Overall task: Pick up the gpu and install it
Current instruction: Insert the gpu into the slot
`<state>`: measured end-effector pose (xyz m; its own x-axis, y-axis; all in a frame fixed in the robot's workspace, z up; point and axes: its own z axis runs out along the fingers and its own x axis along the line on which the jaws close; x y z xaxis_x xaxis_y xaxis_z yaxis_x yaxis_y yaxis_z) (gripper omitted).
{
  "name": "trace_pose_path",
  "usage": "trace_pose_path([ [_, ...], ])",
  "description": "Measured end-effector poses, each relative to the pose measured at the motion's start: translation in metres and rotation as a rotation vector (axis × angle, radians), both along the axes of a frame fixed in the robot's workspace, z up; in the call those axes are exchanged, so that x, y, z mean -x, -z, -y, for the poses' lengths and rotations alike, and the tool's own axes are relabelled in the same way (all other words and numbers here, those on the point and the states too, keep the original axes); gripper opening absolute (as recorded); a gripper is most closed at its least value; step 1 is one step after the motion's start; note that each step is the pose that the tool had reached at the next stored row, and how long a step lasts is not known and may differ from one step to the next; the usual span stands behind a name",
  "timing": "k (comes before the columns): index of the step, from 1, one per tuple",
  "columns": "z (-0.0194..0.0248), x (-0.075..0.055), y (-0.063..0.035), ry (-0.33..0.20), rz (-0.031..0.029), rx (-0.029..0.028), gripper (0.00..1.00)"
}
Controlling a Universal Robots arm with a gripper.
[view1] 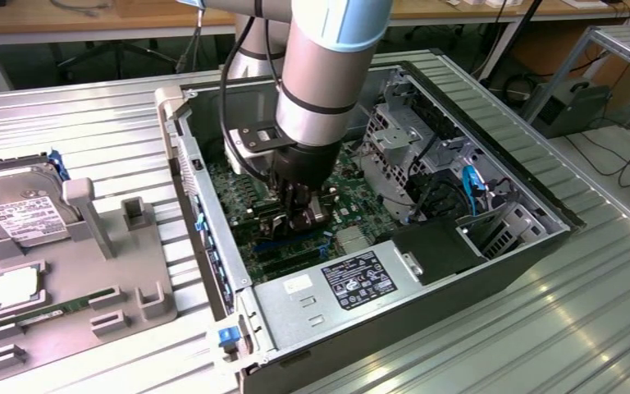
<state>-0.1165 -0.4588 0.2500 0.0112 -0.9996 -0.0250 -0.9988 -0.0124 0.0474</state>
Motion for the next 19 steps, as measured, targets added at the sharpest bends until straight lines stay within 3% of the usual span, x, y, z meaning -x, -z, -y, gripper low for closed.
trace_pose_path([
  [11, -0.0002, 0.0, 0.001, 0.0, 0.0004, -0.0018, 0.26],
  [13, -0.0001, 0.0, 0.0011, 0.0, 0.0006, -0.0014, 0.27],
  [14, -0.0001, 0.0, 0.0006, 0.0, 0.0, -0.0004, 0.34],
  [16, 0.0, 0.0, -0.0001, 0.0, 0.0, -0.0003, 0.34],
  [19, 0.0, 0.0, -0.0152, 0.0, -0.0003, -0.0003, 0.34],
])
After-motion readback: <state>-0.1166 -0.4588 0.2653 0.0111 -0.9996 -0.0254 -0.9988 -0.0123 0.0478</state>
